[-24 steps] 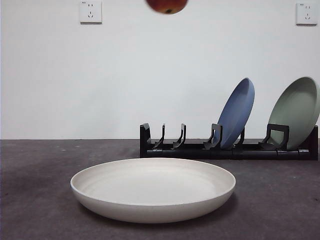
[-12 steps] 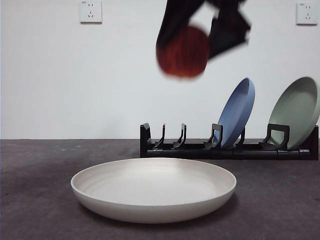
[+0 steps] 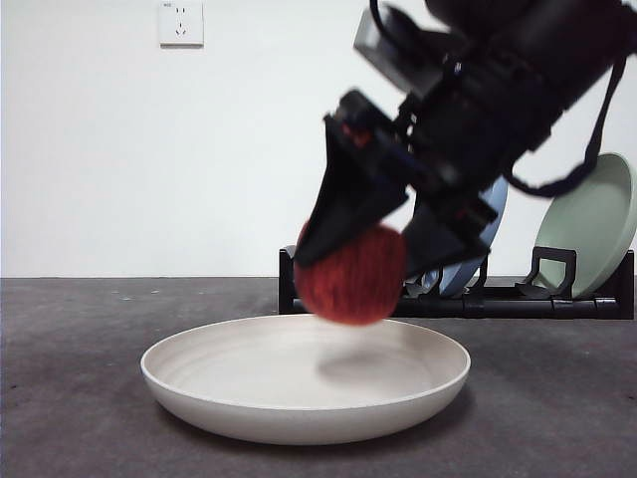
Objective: Take the yellow plate from the plate rack,put the plate on the table,take the apple from the table,put the apple in the plate
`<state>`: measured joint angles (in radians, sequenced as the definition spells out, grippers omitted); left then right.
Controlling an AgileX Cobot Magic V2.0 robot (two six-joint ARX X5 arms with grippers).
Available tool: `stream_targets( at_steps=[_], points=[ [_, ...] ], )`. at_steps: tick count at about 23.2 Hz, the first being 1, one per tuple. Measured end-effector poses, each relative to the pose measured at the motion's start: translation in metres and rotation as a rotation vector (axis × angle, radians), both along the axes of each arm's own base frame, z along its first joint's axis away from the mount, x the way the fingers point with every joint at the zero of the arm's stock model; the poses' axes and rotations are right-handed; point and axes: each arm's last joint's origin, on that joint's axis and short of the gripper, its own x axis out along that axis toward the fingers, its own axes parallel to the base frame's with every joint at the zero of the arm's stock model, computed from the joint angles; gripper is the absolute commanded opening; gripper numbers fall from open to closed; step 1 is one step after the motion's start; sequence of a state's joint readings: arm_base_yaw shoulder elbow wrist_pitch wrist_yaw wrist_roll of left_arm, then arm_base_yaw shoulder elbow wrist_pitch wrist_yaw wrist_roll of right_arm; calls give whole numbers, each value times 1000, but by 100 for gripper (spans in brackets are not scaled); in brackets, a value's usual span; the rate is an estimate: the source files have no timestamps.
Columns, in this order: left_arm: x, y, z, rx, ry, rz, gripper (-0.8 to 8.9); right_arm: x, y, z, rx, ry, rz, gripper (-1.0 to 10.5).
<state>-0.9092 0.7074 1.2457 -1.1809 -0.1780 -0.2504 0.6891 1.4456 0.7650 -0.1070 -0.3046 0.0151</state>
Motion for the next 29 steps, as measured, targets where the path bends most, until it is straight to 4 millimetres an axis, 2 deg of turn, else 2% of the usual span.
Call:
stream_targets(
  at_steps=[13, 20, 22, 25, 27, 29],
  points=[
    [-1, 0, -1, 0, 14, -27, -7, 7, 13, -32, -49, 35, 6, -12],
    [-1, 0, -1, 1, 14, -27, -7, 6, 15, -34, -71, 28, -3, 16],
    [-1, 0, -1, 0, 15, -28, -7, 6, 15, -34, -78, 36, -3, 109],
    [-1, -1, -1, -7, 24, -44, -7, 5, 14, -33, -95, 55, -2, 411],
    [-1, -1, -1, -10, 28, -50, -7, 4, 13, -33, -102, 63, -2, 572],
    [-1, -1, -1, -10, 28, -51, -7, 4, 13, -32, -102, 63, -2, 602]
  ],
)
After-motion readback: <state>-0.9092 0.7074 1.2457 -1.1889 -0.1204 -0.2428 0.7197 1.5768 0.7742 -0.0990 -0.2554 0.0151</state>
